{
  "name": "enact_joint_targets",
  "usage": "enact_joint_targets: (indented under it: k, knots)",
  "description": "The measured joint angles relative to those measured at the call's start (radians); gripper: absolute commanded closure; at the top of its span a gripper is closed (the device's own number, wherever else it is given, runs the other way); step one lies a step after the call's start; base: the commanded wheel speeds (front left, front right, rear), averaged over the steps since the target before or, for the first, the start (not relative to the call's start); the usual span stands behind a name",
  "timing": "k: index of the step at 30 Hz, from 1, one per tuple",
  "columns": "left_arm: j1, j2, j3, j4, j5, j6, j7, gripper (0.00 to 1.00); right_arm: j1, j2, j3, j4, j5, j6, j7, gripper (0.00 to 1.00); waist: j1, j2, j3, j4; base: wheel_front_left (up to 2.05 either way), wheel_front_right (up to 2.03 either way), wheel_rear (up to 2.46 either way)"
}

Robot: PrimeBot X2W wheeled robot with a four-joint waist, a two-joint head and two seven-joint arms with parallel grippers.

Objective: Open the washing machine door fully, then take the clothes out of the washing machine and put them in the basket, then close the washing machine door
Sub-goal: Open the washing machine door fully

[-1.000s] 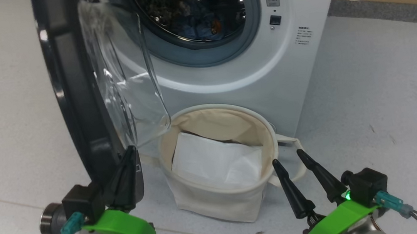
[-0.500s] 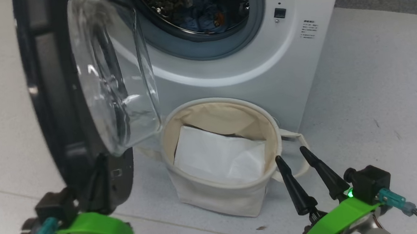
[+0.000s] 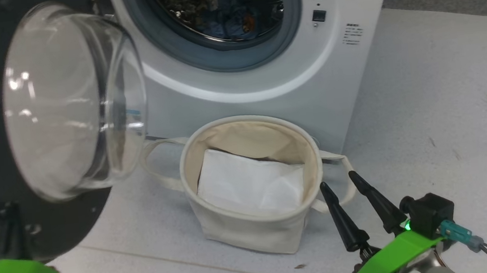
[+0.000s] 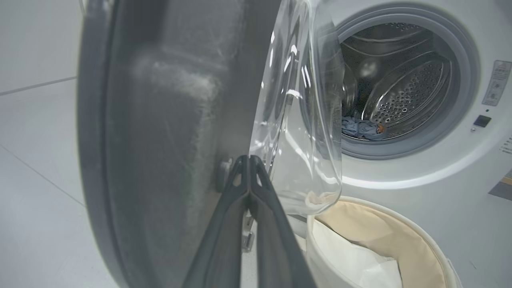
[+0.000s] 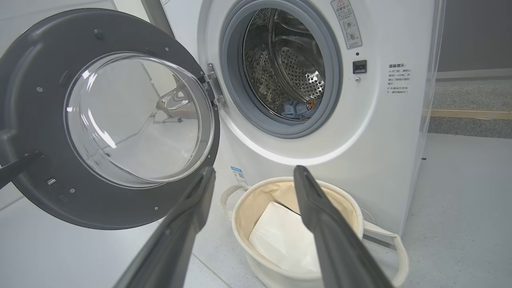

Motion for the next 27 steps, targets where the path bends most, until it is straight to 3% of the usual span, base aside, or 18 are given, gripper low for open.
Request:
enact_joint_targets:
  k: [11,23,24,27]
  knots:
    - [-0.096,0.111,0.112,0.222,-0.057,-0.038,-0.091,1.00,0.000,0.000,0.001,0.000,-0.007,0.000,0.010,0.00,0.0000,0.0000,-0.015,-0.046,0.00,0.00,0.00]
    - [0.008,0.042,0.039,0.032,-0.044,-0.066,-0.117,1.00,-0.002,0.016,-0.002,0.018,0.013,0.000,-0.003,0.00,0.0000,0.0000,-0.020,-0.006,0.00,0.00,0.00]
    - [0.028,0.030,0.033,0.001,-0.050,-0.072,-0.117,0.00,-0.002,0.016,-0.002,0.022,0.014,0.000,-0.006,0.00,0.0000,0.0000,-0.019,-0.005,0.00,0.00,0.00]
    - [0.072,0.007,0.016,-0.074,-0.060,-0.077,-0.115,0.00,-0.007,0.018,-0.001,0.032,0.019,0.000,-0.012,0.00,0.0000,0.0000,-0.019,-0.002,0.00,0.00,0.00]
